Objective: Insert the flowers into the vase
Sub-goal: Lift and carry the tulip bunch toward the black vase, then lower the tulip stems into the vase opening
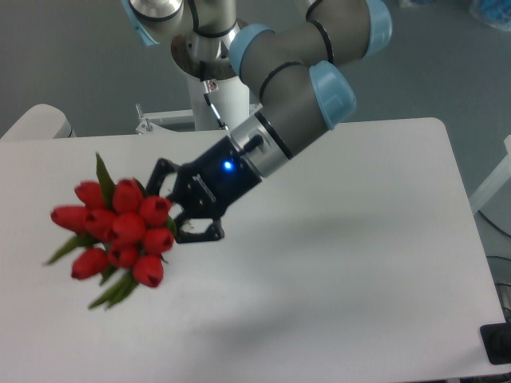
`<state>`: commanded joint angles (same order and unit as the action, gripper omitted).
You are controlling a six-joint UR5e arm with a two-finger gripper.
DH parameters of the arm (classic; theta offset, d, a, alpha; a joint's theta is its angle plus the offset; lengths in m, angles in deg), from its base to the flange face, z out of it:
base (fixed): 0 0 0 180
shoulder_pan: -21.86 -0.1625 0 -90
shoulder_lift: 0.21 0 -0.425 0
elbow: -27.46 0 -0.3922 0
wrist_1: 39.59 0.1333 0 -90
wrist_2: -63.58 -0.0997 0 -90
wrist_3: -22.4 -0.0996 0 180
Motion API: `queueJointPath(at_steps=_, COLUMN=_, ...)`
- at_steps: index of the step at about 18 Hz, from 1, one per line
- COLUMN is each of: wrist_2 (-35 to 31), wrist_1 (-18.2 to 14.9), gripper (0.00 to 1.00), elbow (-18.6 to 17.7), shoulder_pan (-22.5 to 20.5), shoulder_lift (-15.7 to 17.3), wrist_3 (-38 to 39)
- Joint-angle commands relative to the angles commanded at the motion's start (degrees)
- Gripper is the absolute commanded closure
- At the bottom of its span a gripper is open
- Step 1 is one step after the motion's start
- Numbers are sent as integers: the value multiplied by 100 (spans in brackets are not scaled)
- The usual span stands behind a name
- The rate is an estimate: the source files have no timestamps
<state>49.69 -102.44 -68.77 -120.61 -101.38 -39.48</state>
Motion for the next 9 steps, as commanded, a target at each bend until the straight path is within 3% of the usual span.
queueJointPath(at_steps=5, wrist_2=107, wrist_1=27, gripper=100, elbow=-519, shoulder_pan=44, shoulder_lift=317, wrist_3=-26)
queueJointPath(at_steps=9, wrist_2=273, wrist_1=88, gripper=100, elbow=-827, shoulder_pan=351, shoulder_lift=519, wrist_3=-299)
